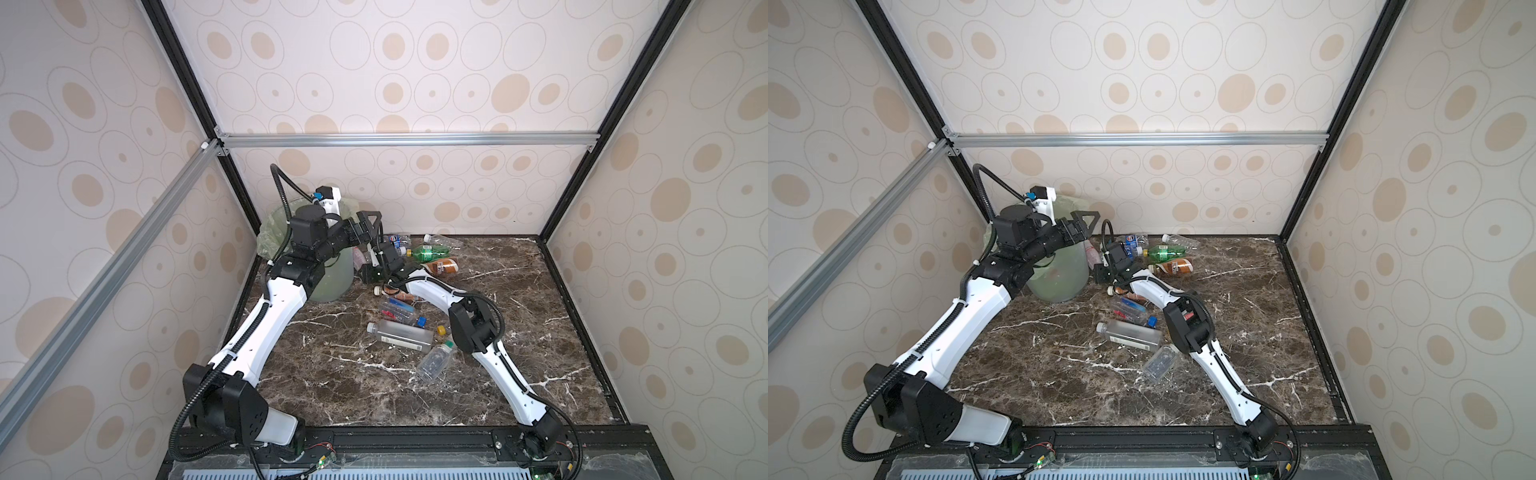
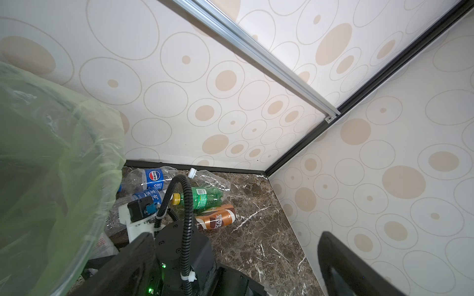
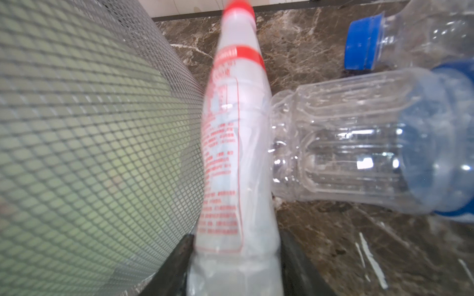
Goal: Throw the plastic bottles in the bin
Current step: 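Lift the white red-cap bottle with right gripper toward the left gripper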
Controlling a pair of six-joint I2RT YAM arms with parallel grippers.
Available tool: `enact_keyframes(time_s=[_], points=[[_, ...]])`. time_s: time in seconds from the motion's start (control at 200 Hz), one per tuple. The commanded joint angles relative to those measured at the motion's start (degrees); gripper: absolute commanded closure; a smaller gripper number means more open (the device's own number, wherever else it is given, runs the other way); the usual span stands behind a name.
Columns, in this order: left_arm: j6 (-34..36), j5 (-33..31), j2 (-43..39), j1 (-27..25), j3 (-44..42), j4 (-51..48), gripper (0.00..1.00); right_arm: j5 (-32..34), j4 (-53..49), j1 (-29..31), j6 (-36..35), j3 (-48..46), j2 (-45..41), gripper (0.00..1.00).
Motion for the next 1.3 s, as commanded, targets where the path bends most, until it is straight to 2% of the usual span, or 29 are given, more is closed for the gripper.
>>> enact_keyframes(time_s=[0.0,0.405,0.78,1.125,1.295], points=[[-1.1,0.5,-1.9,0.4,0.0,2.2,0.01,0.2,0.1,0.6,0.8,-3.6,-2.5,0.51],[-3.1,0.8,-2.5,0.4,-1.0,3.3,0.01,0.9,7.2,0.5,1.6,-21.7,-15.7,0.58],[-5.4,2.3,-1.0,0.5,-0.2,3.3,0.01,2.2,11.6,-0.2,1.5,-33.1,-26.8,0.61],[-8.8,4.9,4.6,0.1,5.2,4.7,0.01,4.8,13.1,-2.2,-0.8,-45.7,-41.7,0.61],[-8.4,4.3,9.2,-0.8,11.4,3.4,0.01,6.0,12.9,-3.4,-2.6,-50.5,-49.1,0.61]])
